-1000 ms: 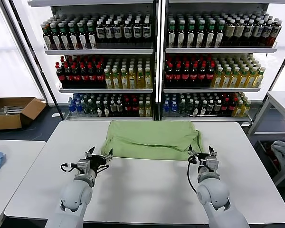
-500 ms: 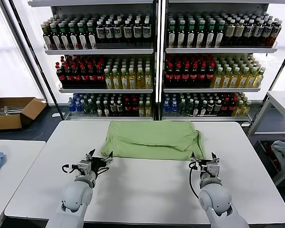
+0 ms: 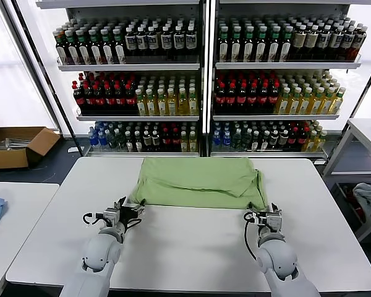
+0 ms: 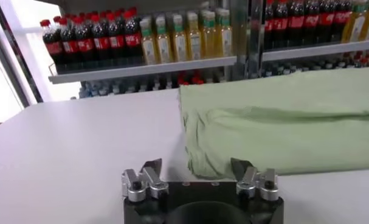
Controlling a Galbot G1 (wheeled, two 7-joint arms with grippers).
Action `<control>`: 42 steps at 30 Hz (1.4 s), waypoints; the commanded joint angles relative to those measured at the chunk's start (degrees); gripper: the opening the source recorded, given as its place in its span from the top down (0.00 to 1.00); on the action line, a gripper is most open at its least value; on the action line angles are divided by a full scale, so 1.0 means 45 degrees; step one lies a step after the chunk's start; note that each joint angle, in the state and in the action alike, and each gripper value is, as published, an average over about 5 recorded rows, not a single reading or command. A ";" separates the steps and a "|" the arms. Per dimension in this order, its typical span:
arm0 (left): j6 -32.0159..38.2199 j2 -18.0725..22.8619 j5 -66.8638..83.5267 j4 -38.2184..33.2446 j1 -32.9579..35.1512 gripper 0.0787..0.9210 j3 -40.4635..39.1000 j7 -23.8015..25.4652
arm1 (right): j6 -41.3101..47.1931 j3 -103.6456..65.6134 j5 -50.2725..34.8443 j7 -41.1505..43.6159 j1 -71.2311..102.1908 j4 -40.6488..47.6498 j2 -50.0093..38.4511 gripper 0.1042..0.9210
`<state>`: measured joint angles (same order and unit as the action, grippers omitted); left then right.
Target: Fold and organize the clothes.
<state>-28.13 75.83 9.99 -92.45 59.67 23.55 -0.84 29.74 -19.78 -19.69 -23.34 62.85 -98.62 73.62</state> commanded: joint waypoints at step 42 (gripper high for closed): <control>0.0805 -0.1026 -0.1300 -0.8515 0.9071 1.00 0.1053 -0.0470 | -0.0016 -0.0258 0.3007 -0.0898 0.8576 -0.7273 -0.0211 0.98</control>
<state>-25.26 72.98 6.47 -114.53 79.59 26.34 -2.12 30.74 -20.66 -11.71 -25.37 85.44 -122.84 73.43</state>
